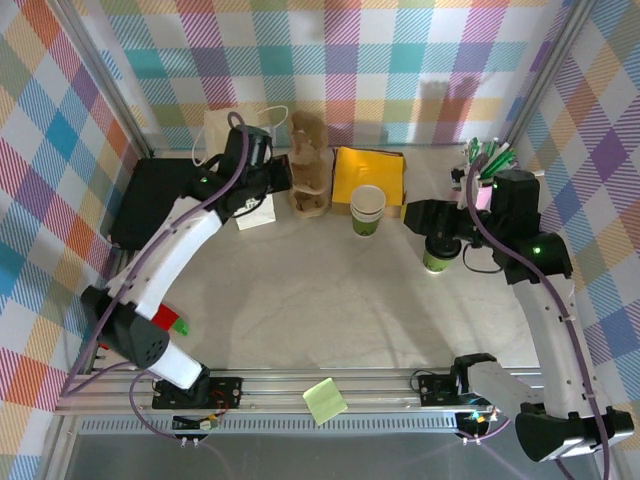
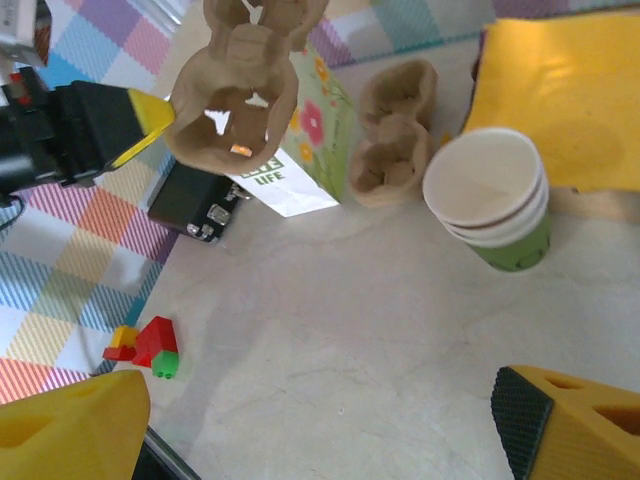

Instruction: Pack the takeout coffee

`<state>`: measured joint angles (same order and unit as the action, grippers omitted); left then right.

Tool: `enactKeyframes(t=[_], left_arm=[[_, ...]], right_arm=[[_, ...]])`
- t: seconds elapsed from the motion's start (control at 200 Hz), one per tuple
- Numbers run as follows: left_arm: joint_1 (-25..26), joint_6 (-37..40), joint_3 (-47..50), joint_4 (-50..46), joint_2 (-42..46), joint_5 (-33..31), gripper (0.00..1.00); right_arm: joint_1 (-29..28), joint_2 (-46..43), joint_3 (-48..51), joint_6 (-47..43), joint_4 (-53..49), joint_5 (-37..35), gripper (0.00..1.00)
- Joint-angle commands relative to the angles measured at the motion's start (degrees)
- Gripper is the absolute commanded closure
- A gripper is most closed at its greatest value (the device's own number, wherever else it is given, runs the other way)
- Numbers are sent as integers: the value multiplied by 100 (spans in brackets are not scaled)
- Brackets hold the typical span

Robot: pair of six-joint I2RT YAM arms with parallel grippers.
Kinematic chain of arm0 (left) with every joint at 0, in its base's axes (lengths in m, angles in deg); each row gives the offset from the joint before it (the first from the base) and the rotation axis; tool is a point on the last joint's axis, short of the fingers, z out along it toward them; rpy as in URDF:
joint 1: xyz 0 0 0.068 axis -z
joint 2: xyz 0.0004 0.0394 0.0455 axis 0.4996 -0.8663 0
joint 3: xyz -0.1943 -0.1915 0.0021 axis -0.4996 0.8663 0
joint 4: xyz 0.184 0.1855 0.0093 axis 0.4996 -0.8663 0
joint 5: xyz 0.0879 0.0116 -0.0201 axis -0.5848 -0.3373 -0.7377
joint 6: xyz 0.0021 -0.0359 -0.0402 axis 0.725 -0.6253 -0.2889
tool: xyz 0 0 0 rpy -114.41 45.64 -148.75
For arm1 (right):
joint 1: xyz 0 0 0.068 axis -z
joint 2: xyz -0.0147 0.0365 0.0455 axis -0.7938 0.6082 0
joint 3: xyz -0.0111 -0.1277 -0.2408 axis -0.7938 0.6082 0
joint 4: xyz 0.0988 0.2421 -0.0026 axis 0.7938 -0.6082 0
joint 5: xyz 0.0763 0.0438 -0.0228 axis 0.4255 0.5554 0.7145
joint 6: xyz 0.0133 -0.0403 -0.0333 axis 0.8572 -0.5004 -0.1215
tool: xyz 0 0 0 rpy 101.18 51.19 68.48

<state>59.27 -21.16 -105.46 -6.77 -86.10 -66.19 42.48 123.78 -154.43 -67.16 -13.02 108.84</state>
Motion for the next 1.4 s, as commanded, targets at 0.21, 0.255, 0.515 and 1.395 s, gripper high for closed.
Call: enactKeyframes(t=[0.21,0.255,0.515,1.395], left_arm=[[591,1045,23,-1761,895,1626,100],[611,1110,128,-1786,1011,1869,100],[637,1239,584,-1882,1405,2496,100],[638,1213,786,-1675,1461,2549,100]], right_arm=[[-1781,968,-1513,-1108,-525,-1336,13],[-2026,1139,-1696,-1228,-636,-1579,13],[-3239,2129,-2419,-2017,-1296,-2641,15],[-3723,2705,-1805,-2302,-1314,-2818,29]])
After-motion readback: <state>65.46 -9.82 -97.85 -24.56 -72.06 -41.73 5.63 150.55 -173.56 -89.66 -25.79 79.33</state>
